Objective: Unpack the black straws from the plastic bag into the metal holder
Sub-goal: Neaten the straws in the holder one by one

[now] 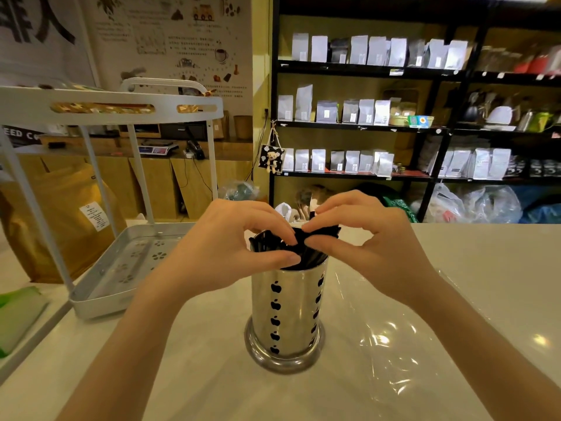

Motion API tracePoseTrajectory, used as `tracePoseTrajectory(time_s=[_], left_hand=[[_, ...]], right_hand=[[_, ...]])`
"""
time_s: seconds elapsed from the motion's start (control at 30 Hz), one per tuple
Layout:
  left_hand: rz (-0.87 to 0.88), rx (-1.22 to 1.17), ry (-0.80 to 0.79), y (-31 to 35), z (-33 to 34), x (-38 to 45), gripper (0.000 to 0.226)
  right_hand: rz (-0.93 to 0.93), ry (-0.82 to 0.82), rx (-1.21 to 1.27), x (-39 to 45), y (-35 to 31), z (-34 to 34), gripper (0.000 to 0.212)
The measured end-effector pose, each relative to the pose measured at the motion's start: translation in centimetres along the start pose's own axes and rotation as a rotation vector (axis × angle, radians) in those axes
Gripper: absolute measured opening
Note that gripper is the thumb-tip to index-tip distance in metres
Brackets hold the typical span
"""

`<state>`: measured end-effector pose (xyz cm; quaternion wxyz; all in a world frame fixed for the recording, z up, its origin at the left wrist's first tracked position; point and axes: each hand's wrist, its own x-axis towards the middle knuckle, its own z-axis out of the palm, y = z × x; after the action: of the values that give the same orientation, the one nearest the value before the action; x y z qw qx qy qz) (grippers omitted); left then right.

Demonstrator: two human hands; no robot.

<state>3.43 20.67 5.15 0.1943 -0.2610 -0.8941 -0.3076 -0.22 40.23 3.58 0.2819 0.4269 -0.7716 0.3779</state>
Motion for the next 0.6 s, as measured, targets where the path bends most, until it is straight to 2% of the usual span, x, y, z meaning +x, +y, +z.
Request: tracePoseTrajectory(time_s=[0.17,0.33,0.4,0.47,0.6], left_hand=[[-0.04,-0.107,0.084,0.0,0.4,0.2,0.035],[-0.038,-0.402,0.196,0.6,1.6,0.9,0.034],[0.012,-0.476,0.225,1.3,1.6,1.6,0.028],[0.072,-0.446,0.279,1.9,1.1,2.6,0.023],[0.144,-0.352,0.412,2.1,-0.5,4.3,0.027]], right_hand=[[-0.016,0.05,0.09,2.9,-0.9,-2.0,0.023],[-0.068,0.223,0.171,6.0,-2.0,-3.7,0.022],[-0.106,0.254,0.201,7.0,-2.5,-4.0,0.02],[-0.162,0.265,0.225,7.9,-3.0,-4.2,0.02],[-0.313,0.335,0.246,9.1,-3.6,-4.4,0.024]])
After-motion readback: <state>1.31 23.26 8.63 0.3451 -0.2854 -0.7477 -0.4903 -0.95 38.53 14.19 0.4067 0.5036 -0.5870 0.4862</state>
